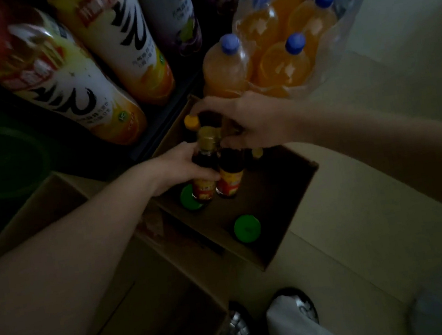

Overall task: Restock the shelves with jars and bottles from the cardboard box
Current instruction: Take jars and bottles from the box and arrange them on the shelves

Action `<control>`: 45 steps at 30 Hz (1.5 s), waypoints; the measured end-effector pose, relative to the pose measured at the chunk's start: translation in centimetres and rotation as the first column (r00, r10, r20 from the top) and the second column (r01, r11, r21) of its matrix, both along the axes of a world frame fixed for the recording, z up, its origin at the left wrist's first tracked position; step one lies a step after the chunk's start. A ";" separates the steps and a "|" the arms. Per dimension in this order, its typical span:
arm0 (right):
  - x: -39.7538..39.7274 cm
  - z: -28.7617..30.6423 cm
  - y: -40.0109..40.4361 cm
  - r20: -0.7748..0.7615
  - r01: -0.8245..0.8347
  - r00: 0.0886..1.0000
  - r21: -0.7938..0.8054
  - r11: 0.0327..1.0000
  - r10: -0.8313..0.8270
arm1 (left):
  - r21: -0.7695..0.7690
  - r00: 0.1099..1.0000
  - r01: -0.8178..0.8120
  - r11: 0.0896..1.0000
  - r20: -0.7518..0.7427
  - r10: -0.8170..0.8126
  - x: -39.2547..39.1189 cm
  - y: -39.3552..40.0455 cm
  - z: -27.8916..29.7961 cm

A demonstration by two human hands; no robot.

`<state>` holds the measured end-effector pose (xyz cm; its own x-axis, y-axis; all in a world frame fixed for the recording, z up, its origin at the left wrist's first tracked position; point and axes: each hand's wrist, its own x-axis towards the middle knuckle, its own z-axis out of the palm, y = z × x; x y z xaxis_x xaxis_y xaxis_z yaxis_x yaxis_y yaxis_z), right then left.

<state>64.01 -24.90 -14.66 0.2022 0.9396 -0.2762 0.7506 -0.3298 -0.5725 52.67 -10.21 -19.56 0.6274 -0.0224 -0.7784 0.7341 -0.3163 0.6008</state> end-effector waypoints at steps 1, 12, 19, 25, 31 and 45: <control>0.4 2.2 0.1 0.013 0.027 1.000 0.005 1.000 -0.027 | -0.006 0.999 -0.052 0.999 0.016 0.052 -0.3 0.2 1.8; -4.7 44.3 6.5 -0.124 -0.154 0.983 -0.133 0.979 0.138 | -0.265 0.986 -0.165 0.950 -0.070 0.151 -10.8 3.4 43.4; -19.6 65.3 13.7 -0.358 -0.291 0.877 0.133 0.948 0.319 | -0.335 0.919 -0.324 0.885 0.109 0.378 -28.0 8.6 64.4; -36.7 71.6 25.3 -0.407 -0.432 0.781 0.195 0.880 0.473 | -0.256 0.805 -0.441 0.860 0.312 0.505 -46.2 17.2 74.1; -51.5 77.3 37.9 -0.431 -0.374 0.772 0.285 0.882 0.467 | -0.216 0.457 -0.777 0.591 0.451 0.767 -60.7 25.4 78.7; -64.6 81.4 62.0 -0.387 -0.292 0.775 0.481 0.826 0.499 | -0.235 0.245 -0.878 0.417 0.528 0.813 -72.2 43.4 81.6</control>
